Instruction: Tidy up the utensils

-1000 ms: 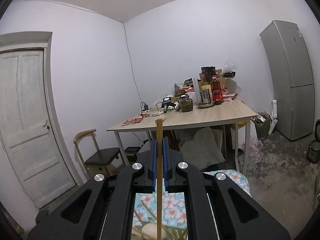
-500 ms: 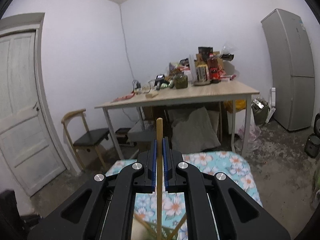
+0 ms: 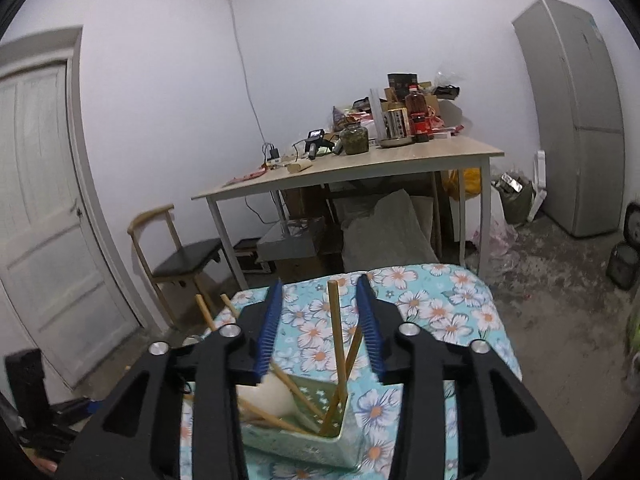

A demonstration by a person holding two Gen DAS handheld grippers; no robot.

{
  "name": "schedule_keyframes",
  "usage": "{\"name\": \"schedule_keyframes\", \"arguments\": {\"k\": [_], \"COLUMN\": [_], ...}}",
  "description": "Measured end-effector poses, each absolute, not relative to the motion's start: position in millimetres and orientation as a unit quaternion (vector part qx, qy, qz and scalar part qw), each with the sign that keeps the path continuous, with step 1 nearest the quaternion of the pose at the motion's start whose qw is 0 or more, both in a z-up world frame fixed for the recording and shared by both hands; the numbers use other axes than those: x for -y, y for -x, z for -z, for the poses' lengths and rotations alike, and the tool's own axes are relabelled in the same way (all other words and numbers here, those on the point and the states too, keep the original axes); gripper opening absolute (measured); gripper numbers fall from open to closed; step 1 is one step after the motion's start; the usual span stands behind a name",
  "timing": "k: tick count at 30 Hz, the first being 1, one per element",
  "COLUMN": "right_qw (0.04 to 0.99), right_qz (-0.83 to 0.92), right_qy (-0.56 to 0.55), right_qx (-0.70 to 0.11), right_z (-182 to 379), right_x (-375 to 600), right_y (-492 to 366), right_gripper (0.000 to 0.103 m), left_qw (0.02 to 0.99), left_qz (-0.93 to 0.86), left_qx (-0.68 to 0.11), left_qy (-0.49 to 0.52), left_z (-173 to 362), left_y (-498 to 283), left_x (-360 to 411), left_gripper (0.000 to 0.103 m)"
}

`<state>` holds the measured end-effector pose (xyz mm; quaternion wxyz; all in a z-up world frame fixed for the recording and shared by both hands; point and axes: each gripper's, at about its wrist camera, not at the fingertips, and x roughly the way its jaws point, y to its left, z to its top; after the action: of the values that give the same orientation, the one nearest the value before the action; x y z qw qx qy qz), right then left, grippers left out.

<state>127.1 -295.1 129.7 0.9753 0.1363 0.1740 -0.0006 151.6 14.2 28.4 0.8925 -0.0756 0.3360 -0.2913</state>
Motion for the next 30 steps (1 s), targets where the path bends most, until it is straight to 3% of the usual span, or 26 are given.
{"name": "schedule_keyframes", "arguments": {"k": [5, 11, 20, 30], "right_qw": [0.970, 0.955, 0.917, 0.906], "right_qz": [0.010, 0.044, 0.109, 0.161], "right_qy": [-0.149, -0.123, -0.091, -0.010], "right_qx": [-0.192, -0.267, -0.374, -0.391], "right_z": [-123, -87, -40, -35], "right_x": [291, 268, 250, 229], "right_y": [-94, -50, -18, 5], "right_gripper": [0.068, 0.085, 0.093, 0.097], "left_qw": [0.903, 0.914, 0.919, 0.930], "left_qz": [0.272, 0.228, 0.163, 0.117], "left_qx": [-0.326, -0.331, -0.360, -0.346], "left_qy": [0.069, 0.055, 0.012, -0.025], "left_z": [-41, -50, -42, -44], "left_y": [-144, -134, -105, -77], "left_x": [-9, 2, 30, 47], "left_gripper": [0.091, 0.095, 0.095, 0.095]}}
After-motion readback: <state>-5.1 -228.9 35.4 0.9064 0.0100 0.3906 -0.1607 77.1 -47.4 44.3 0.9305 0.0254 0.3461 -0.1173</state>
